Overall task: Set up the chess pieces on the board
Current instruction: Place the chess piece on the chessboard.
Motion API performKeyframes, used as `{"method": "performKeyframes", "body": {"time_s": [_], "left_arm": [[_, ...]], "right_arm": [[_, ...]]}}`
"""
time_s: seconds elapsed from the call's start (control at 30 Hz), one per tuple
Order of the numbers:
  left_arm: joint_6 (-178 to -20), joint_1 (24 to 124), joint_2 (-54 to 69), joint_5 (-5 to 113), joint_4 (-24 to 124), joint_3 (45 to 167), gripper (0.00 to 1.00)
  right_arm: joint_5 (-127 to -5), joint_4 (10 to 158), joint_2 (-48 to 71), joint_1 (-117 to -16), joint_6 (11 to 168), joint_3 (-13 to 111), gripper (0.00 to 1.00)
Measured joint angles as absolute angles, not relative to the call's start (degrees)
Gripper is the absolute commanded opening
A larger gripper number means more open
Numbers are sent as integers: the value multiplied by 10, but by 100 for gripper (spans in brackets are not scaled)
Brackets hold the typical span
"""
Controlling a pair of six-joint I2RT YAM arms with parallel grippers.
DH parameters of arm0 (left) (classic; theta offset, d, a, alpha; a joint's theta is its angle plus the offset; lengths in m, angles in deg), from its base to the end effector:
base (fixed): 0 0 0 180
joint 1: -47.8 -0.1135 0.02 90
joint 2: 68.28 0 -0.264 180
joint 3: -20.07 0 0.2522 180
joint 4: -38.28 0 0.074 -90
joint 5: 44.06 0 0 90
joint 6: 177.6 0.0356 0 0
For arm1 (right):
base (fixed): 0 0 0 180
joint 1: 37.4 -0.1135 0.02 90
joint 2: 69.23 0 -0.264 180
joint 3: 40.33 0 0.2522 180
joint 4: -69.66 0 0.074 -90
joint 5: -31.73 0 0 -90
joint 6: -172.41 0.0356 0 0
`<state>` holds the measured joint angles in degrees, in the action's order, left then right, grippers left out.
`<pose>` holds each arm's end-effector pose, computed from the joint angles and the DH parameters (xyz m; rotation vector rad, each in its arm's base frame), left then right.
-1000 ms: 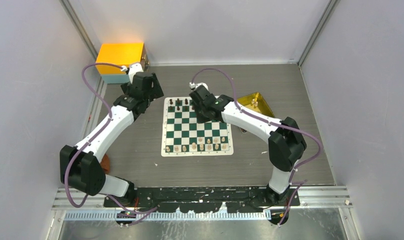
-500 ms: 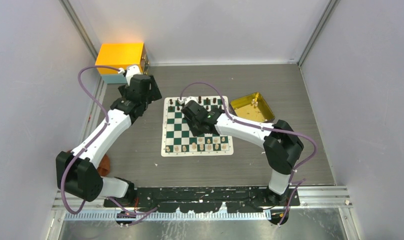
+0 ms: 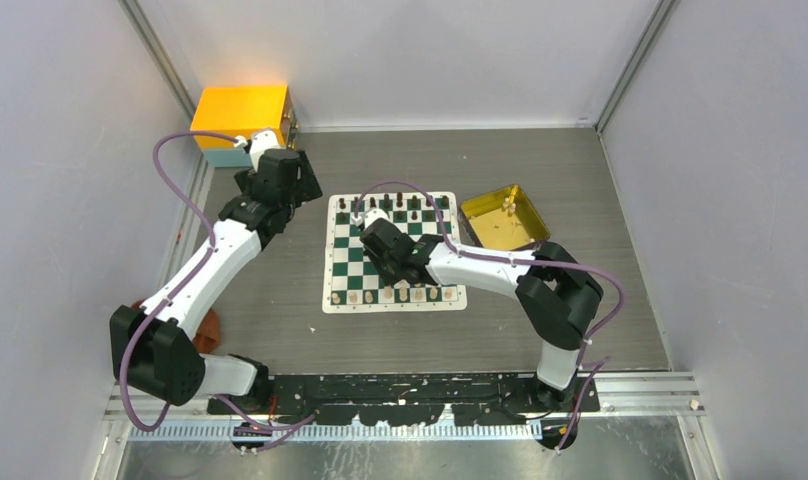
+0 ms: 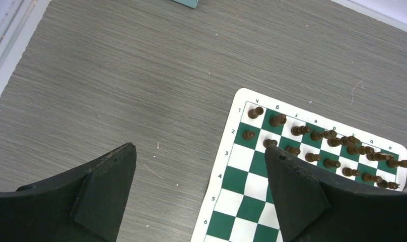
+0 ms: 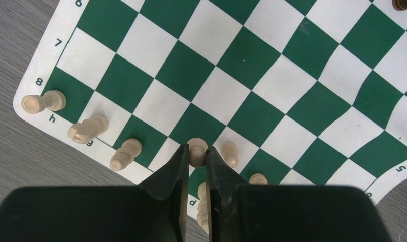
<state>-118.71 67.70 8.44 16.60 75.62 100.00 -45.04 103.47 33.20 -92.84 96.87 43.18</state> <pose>0.2862 -0.0851 0.3256 -0.4863 2.0243 0.0164 0.2230 0.3093 0.2031 -0.7743 2.3482 0.2424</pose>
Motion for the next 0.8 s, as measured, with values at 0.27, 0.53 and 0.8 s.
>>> {"method": "performKeyframes", "body": {"time_s": [0.27, 0.53, 0.8], "left_arm": [[-1187, 676, 84, 165, 757, 1000, 99], [-1187, 675, 84, 165, 757, 1000, 99], [-1187, 673, 84, 165, 757, 1000, 99]], "right_arm": [[-451, 1000, 340, -928, 962, 416, 0], [-453, 988, 359, -929, 961, 416, 1], [-455, 989, 370, -929, 961, 416, 0]]}}
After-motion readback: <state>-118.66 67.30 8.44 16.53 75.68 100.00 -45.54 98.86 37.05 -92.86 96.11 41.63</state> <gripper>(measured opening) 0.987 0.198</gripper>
